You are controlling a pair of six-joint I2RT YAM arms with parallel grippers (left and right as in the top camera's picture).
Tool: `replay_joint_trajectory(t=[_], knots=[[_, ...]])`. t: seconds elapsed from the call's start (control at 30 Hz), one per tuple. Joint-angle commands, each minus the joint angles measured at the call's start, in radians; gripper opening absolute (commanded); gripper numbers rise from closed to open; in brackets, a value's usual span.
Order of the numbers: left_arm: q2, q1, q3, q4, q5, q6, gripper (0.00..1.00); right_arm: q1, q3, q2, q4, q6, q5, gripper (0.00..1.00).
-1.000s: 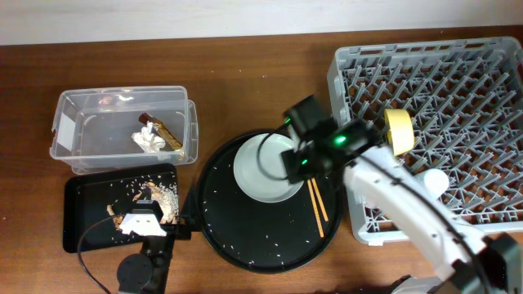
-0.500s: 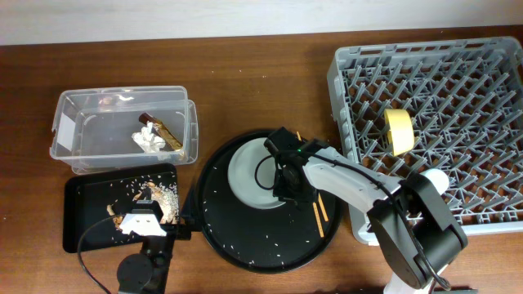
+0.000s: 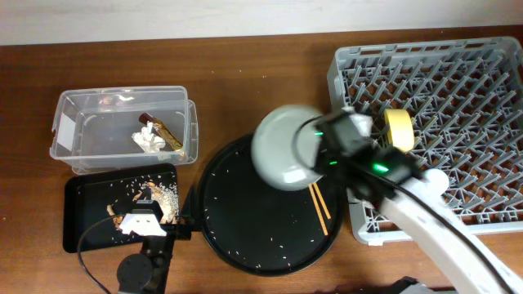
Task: Sort waste into correct bins and load items into the dishwasher rack
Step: 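Place the white plate upright in the rack's far right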
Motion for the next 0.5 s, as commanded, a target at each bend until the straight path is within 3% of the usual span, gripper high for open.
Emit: replay_joint_trajectory(t=[0.0, 0.07, 0.2, 0.27, 0.37, 0.47], knots=[[-0.005, -0.001, -0.008, 0.003, 0.004, 0.012, 0.99, -0.099, 0.018, -0.125, 0.001, -0.042, 0.588, 0.04], [-0.005, -0.001, -0.008, 0.003, 0.004, 0.012, 0.99, -0.186, 0.018, -0.136, 0.038, -0.105, 0.733, 0.04], [-0.005, -0.001, -0.008, 0.003, 0.004, 0.012, 0.99, -0.399, 0.018, -0.058, 0.198, -0.377, 0.779, 0.04], [-0.005, -0.001, -0.008, 0.003, 0.004, 0.012, 0.99, -0.480, 0.018, 0.017, 0.308, -0.582, 0.789, 0.04], [-0.005, -0.001, -0.008, 0.003, 0.004, 0.012, 0.99, -0.504, 0.018, 0.145, 0.489, -0.834, 0.946, 0.04], [-0.005, -0.001, -0.008, 0.003, 0.004, 0.012, 0.99, -0.470, 0.018, 0.242, 0.579, -0.993, 0.962, 0.04]])
